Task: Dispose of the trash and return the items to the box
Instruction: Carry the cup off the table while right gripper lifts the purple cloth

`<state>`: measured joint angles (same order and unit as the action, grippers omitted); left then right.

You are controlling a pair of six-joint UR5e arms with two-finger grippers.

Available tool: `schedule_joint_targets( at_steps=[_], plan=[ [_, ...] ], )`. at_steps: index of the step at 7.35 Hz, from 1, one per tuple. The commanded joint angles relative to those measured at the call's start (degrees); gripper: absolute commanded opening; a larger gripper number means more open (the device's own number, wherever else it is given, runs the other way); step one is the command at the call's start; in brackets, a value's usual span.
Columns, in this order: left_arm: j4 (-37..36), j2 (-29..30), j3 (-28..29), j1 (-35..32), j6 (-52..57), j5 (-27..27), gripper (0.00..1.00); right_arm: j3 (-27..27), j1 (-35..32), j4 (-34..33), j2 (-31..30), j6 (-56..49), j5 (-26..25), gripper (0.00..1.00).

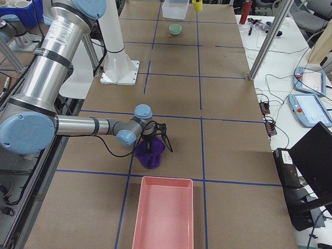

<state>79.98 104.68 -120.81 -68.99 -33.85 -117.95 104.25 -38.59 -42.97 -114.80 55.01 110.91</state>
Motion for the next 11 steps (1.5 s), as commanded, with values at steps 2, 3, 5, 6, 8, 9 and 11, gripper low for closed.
schedule_joint_targets(
  at_steps=[2,3,5,6,8,9,11],
  plan=[
    [0.09,0.00,0.22,-0.01,0.02,0.00,0.00,2.17,-2.09,-0.27,-0.34,0.01,0.97,0.00],
    [-0.09,-0.18,0.31,-0.27,2.11,-0.09,0.00,3.40,-4.46,-0.62,-0.43,0.01,3.06,0.00],
    [-0.26,-1.84,3.28,-6.73,13.57,-2.09,0.00,6.30,-11.21,-2.89,-0.43,-0.07,10.43,0.00],
    [-1.40,-1.94,7.82,-13.13,24.43,-3.15,0.00,9.45,-12.90,-6.57,-0.51,-0.16,11.25,0.00],
    [-3.16,-1.94,18.54,-24.39,45.36,-3.25,0.00,15.77,-17.02,-15.60,-0.43,-4.08,12.22,0.00],
    [-2.21,-6.81,22.07,-27.14,52.76,-3.34,0.00,19.37,-22.10,-23.66,-0.08,-10.99,14.66,0.00],
    [0.86,-16.30,23.33,-27.52,55.74,-3.34,0.00,22.39,-33.43,-38.35,4.65,-24.79,18.27,0.00]
  ],
)
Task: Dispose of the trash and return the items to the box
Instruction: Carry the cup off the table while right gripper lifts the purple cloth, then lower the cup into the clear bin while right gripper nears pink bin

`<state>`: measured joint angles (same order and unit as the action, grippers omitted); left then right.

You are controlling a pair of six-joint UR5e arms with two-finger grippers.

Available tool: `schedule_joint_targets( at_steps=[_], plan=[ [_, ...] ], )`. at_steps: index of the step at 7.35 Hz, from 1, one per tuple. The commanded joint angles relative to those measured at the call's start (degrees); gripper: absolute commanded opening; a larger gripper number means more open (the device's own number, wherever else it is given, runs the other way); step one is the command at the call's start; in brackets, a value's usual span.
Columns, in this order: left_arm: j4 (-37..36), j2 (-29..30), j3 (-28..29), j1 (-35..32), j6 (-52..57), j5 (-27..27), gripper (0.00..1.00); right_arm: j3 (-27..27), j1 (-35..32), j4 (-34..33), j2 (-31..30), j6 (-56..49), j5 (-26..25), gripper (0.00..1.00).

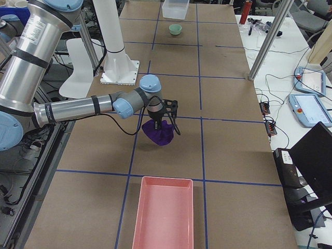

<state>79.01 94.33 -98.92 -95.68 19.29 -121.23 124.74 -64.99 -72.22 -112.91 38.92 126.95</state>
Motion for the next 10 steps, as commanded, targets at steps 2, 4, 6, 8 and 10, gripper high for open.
schedule_joint_targets(
  at_steps=[2,4,6,8,10],
  plan=[
    [19.34,-13.88,10.19,-0.74,-1.06,-5.90,0.00,1.73,-16.70,-16.87,3.22,-23.30,4.71,0.00],
    [32.57,-16.72,16.36,0.23,-8.56,-9.89,0.00,1.38,-22.96,-22.06,3.83,-34.21,4.71,0.00],
    [33.75,-16.72,17.97,3.29,-8.74,-14.71,0.00,1.12,-26.67,-24.72,4.62,-39.87,4.63,0.00],
    [36.54,-16.64,18.58,7.07,-8.83,-16.75,0.00,-0.72,-29.13,-24.72,4.71,-43.91,4.63,0.00],
    [42.07,-16.37,21.12,9.19,-8.57,-16.15,0.82,-1.70,-30.54,-24.72,4.80,-45.86,4.63,0.00]
  ],
)
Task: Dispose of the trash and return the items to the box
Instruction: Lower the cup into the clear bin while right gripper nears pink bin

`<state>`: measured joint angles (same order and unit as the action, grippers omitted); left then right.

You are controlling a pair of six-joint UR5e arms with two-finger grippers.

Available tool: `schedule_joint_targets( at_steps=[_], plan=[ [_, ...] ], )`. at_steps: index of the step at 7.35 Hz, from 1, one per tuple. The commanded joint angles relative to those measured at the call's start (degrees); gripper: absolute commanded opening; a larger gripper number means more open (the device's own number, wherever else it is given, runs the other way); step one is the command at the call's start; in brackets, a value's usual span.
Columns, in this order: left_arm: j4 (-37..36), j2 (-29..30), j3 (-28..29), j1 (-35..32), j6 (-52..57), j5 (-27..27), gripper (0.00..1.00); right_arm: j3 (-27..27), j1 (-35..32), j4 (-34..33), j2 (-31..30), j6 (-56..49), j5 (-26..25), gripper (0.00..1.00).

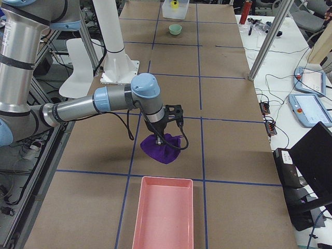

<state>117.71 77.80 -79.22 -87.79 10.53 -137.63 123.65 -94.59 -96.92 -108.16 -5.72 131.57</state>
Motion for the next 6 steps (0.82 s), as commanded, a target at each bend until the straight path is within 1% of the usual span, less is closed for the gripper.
schedule_joint_targets(
  at_steps=[1,2,3,4,5,6],
  plan=[
    [4.79,0.16,1.26,1.31,0.19,0.35,1.00,-0.69,-1.99,-0.02,0.05,-1.75,0.00,0.00],
    [4.29,1.03,-0.74,1.31,0.02,0.52,1.00,-1.39,-3.39,-0.11,0.05,-2.88,0.00,0.00],
    [0.19,1.04,-7.29,1.22,0.10,0.52,1.00,-2.87,-5.15,-0.11,0.31,-5.59,-0.09,0.00],
    [-8.46,1.13,-14.32,0.78,0.54,0.70,1.00,-4.19,-6.73,-0.11,1.01,-7.01,-0.26,0.00],
    [-13.86,1.56,-19.69,0.78,1.93,0.79,1.00,-5.08,-7.53,-0.11,1.28,-8.33,-0.61,0.00],
    [-16.87,1.74,-24.88,-1.57,1.95,0.79,1.00,-6.91,-8.67,-0.11,2.33,-10.26,-0.88,0.00]
  ],
)
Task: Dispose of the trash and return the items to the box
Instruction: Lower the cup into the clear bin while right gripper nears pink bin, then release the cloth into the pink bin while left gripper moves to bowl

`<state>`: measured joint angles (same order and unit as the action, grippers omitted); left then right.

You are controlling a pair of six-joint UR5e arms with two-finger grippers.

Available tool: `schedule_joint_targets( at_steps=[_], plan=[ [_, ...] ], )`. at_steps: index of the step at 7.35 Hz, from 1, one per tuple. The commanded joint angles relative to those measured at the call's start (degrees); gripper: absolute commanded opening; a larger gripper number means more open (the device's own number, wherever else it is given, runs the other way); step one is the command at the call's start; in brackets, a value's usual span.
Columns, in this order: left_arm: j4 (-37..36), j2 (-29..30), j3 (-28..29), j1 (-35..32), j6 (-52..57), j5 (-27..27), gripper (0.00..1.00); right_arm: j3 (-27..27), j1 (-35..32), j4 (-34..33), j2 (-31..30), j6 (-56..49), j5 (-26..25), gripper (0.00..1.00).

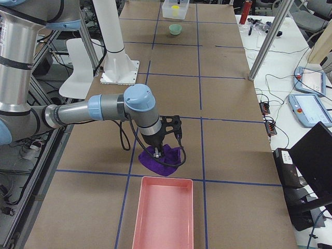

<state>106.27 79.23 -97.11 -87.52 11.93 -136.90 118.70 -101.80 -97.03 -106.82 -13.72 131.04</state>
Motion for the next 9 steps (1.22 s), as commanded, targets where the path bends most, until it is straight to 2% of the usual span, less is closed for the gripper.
schedule_joint_targets(
  at_steps=[1,2,4,5,6,7,8,9],
  plan=[
    [-5.72,0.48,-10.44,-3.43,-1.63,4.23,1.00,-5.81,-3.56,0.09,3.79,-5.49,-1.74,0.00],
    [-3.81,1.70,-11.69,-2.57,-11.22,6.28,1.00,-9.42,-4.01,0.17,6.86,-9.01,-4.80,0.00],
    [7.67,1.10,-11.18,7.75,-27.22,6.38,1.00,-18.29,-4.02,1.40,9.96,-12.18,-6.41,0.00],
    [12.77,-0.20,-10.83,11.37,-33.75,6.39,1.00,-21.64,-4.02,6.19,10.14,-12.38,-8.16,0.09],
    [19.34,-1.87,-8.82,15.41,-39.12,6.65,1.00,-26.19,-4.02,12.16,10.06,-11.51,-8.61,0.99],
    [26.11,-2.23,-4.89,17.63,-42.83,6.91,1.00,-27.11,-4.02,13.87,10.23,-10.28,-8.18,1.00],
    [28.18,-2.50,-4.41,20.52,-47.65,7.87,1.00,-26.60,-4.02,13.19,10.23,-8.79,-7.22,1.00],
    [29.16,-2.50,-4.32,23.07,-50.14,10.66,1.00,-25.72,-3.41,13.10,10.23,-3.38,-3.73,1.00]
  ],
)
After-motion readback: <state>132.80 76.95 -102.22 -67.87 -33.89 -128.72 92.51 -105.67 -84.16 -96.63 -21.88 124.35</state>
